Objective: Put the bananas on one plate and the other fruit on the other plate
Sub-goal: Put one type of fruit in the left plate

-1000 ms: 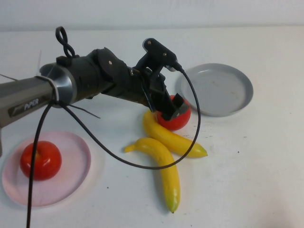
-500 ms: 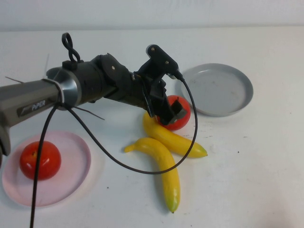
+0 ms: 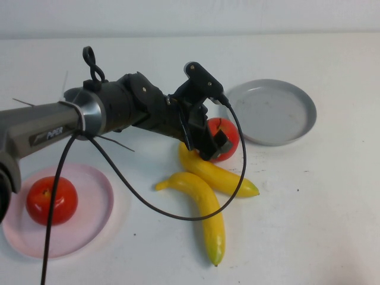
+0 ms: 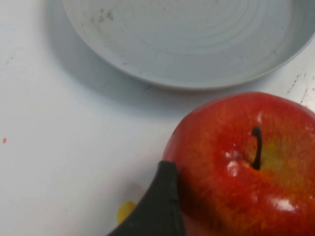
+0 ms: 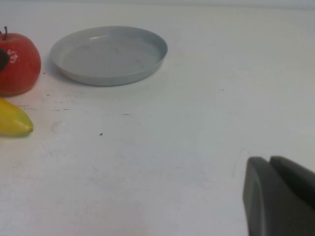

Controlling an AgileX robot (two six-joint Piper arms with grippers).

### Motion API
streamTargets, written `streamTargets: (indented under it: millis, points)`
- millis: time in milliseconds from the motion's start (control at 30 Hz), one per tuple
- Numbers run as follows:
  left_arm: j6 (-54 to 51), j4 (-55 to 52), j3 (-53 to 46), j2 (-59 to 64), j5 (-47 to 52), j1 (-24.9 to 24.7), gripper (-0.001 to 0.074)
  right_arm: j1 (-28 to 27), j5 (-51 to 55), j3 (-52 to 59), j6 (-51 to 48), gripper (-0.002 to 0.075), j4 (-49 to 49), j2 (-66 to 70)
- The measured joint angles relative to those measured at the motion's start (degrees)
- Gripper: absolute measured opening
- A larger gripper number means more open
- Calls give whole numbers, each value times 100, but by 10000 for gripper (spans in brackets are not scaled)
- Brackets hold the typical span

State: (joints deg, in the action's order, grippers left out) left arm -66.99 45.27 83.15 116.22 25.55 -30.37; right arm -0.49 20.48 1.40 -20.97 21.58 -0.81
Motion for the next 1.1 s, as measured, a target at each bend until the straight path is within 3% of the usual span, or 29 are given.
streamTargets:
  millis: [100,267,767,900,1100]
  points:
    - [0,0,0,0,0,0,654,0,0,0,0,-15,0,0]
    - [0,0,0,0,0,0,569,0,0,0,0,-15,0,0]
    - [286,-111,0,-188,139,0,569,0,0,0,0,-15,0,0]
    - [1221,-825,0,-697,461,0,569,0,0,0,0,-15,0,0]
    - [4069,-3149,0,-1474,1703,0,569,0,0,0,0,-15,0,0]
